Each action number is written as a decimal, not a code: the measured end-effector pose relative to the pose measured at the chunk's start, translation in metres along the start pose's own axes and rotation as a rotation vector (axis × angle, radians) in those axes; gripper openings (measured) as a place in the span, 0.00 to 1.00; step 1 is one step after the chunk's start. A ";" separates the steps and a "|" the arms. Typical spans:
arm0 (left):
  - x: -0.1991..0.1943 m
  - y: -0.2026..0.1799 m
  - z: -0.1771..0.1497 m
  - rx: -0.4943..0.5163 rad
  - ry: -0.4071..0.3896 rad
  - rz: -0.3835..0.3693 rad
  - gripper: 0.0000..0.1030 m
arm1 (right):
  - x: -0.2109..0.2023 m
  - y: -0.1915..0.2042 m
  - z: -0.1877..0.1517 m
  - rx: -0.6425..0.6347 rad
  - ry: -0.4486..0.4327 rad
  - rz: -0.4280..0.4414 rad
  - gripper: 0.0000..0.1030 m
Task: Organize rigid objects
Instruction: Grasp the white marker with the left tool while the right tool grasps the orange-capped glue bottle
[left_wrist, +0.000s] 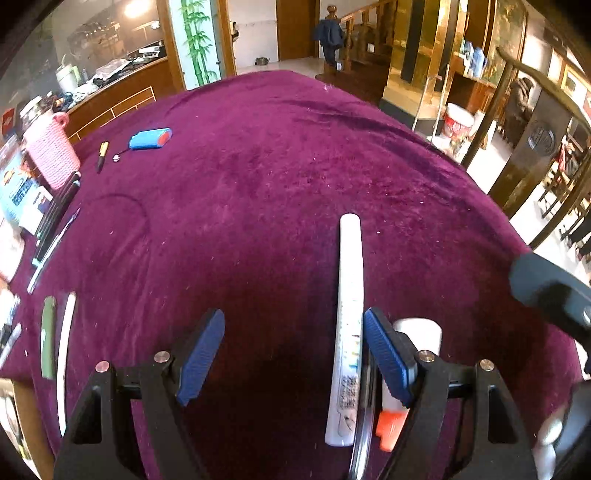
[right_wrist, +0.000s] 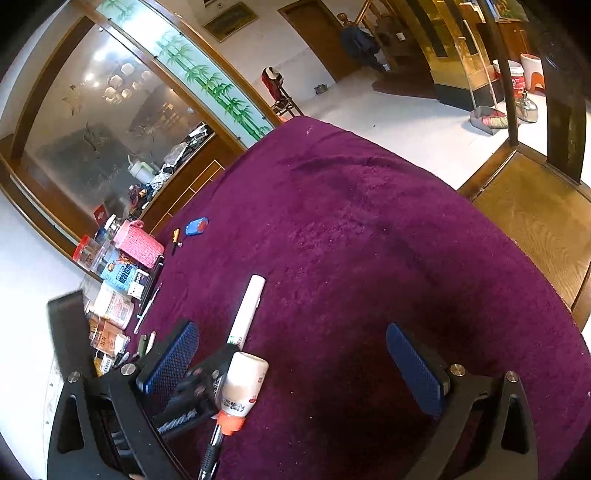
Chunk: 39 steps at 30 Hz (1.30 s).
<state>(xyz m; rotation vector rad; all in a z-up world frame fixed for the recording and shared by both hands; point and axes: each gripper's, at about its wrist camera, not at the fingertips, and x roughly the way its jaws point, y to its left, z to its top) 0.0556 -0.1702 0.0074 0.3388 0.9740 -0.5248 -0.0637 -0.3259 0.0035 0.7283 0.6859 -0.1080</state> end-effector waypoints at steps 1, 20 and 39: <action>0.004 -0.003 0.002 0.009 0.007 0.009 0.74 | 0.000 0.000 0.000 0.000 -0.001 -0.003 0.99; -0.053 0.071 -0.078 -0.174 0.037 0.002 0.33 | 0.009 -0.003 -0.004 -0.004 0.040 -0.058 0.99; -0.158 0.098 -0.109 -0.260 -0.214 -0.076 0.14 | 0.014 0.001 -0.003 -0.060 0.019 -0.099 0.99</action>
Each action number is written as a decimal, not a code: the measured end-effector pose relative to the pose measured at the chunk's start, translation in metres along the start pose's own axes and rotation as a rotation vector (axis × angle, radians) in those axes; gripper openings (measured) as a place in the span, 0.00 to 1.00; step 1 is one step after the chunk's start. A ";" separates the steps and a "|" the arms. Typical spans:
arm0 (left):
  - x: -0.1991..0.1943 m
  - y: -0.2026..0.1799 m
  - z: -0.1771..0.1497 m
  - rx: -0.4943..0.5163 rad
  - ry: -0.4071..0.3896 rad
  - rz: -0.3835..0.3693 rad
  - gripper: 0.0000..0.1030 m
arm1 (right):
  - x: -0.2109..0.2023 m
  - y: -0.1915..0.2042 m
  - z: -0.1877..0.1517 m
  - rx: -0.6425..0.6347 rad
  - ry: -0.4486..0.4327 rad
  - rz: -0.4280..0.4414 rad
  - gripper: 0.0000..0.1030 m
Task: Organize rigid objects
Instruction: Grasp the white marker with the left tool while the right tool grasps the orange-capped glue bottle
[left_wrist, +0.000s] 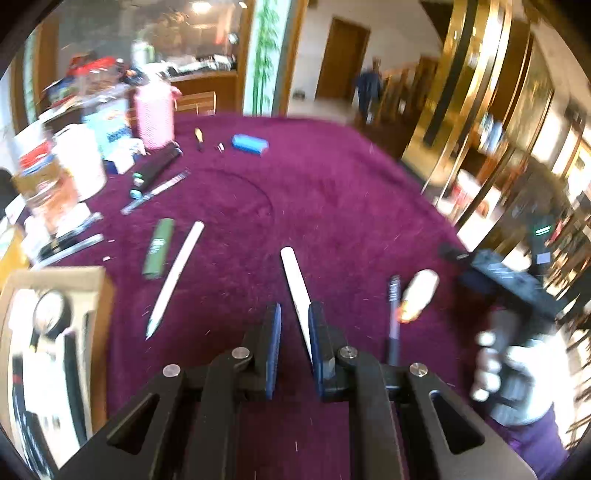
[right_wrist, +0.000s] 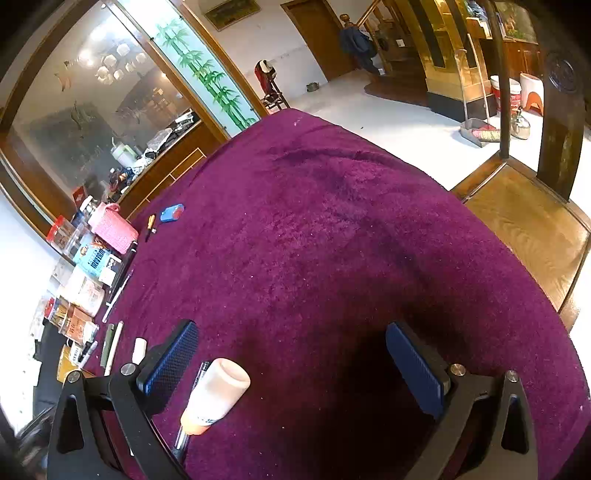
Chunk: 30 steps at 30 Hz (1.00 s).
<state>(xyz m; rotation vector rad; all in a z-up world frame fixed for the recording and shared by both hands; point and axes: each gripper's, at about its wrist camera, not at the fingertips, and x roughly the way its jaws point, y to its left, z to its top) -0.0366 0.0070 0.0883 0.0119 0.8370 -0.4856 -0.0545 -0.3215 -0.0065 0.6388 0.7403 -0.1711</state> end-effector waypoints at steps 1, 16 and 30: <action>-0.012 0.003 -0.004 -0.008 -0.022 -0.010 0.14 | 0.000 0.000 0.000 0.004 -0.001 0.006 0.99; 0.035 0.013 -0.028 -0.090 0.083 -0.032 0.56 | -0.002 0.046 -0.034 -0.052 0.182 0.102 0.64; 0.092 -0.024 -0.007 0.054 0.171 0.060 0.57 | 0.000 0.037 -0.030 -0.128 0.174 -0.010 0.29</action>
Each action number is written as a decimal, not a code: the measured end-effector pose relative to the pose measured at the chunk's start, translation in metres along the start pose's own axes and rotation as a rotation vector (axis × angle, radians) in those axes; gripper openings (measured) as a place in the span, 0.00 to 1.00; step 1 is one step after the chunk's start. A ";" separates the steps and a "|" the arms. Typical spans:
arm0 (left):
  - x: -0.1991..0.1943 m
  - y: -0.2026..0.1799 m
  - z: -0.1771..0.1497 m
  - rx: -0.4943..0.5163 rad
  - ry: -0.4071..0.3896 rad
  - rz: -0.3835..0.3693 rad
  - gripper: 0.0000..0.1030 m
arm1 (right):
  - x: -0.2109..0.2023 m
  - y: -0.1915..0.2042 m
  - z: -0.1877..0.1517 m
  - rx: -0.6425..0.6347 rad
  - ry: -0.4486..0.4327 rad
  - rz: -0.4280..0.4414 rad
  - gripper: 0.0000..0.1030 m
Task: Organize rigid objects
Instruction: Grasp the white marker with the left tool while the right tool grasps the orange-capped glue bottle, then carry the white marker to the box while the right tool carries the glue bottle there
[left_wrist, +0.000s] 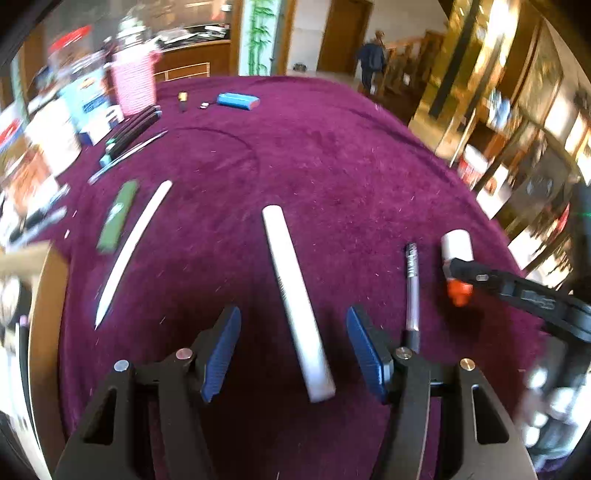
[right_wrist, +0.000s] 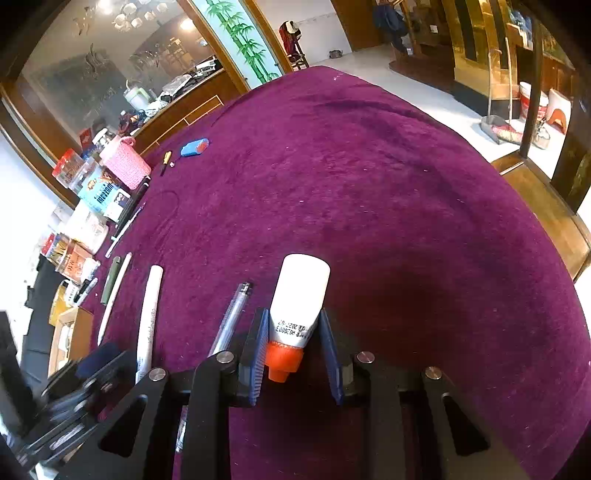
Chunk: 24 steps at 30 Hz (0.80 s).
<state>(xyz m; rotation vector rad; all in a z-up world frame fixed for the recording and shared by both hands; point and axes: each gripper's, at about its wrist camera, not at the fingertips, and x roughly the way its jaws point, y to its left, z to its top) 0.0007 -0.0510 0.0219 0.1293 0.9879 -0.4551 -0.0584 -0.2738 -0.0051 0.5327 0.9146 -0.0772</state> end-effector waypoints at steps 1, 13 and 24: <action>0.013 -0.007 0.004 0.029 0.034 0.032 0.57 | -0.001 -0.002 0.001 0.000 0.001 0.007 0.29; 0.016 -0.025 -0.009 0.155 0.003 0.015 0.13 | 0.006 0.031 -0.011 -0.212 -0.062 -0.140 0.30; -0.072 0.010 -0.032 -0.022 -0.140 -0.185 0.13 | -0.022 0.025 -0.017 -0.104 -0.070 0.050 0.28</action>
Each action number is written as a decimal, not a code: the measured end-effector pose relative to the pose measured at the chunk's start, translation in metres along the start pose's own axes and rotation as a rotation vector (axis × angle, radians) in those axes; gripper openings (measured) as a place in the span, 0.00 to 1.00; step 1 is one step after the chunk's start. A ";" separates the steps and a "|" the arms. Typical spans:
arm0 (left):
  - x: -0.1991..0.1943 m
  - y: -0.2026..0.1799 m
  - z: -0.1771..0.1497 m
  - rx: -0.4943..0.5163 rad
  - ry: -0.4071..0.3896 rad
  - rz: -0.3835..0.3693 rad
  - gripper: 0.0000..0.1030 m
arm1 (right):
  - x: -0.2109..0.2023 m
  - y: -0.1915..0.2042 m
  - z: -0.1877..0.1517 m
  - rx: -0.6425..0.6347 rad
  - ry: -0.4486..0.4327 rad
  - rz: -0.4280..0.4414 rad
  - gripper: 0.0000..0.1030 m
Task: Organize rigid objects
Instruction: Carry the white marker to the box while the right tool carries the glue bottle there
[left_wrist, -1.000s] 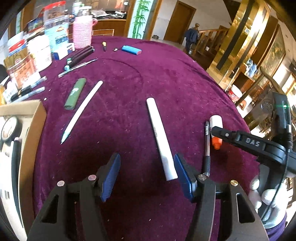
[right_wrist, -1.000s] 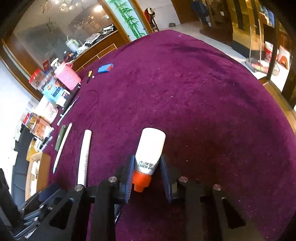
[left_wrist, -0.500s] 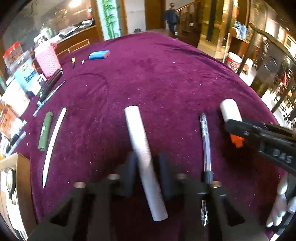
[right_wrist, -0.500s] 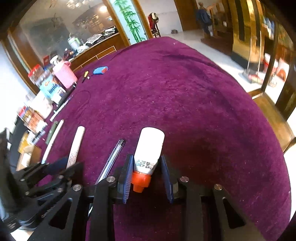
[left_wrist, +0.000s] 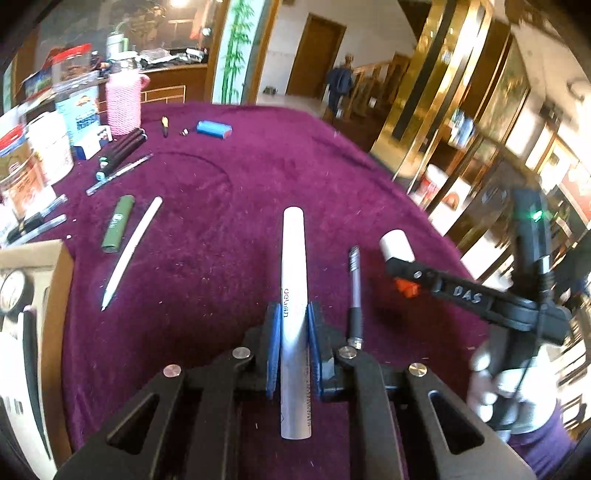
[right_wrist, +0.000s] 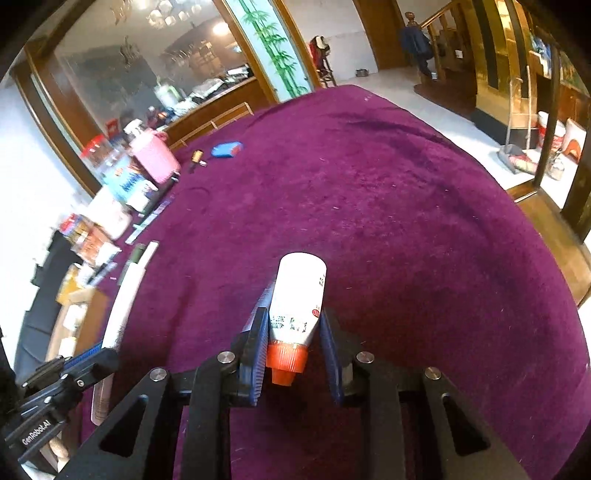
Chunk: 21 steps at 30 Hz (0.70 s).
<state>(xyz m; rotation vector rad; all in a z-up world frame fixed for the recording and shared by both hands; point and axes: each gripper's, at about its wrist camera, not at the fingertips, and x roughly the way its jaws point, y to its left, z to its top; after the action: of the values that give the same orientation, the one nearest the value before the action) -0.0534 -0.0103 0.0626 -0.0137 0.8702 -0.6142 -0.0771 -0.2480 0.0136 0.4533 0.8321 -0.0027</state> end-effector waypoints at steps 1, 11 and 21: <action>-0.010 0.003 -0.001 -0.017 -0.019 -0.019 0.13 | -0.004 0.004 -0.001 -0.002 -0.006 0.015 0.28; -0.108 0.055 -0.024 -0.154 -0.215 -0.085 0.14 | -0.031 0.072 -0.010 -0.092 -0.021 0.130 0.28; -0.179 0.123 -0.067 -0.298 -0.325 -0.044 0.14 | -0.030 0.146 -0.024 -0.184 0.020 0.250 0.29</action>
<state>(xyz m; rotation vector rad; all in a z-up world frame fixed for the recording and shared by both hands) -0.1271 0.1986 0.1148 -0.3930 0.6396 -0.5010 -0.0881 -0.1122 0.0775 0.3815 0.7823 0.3075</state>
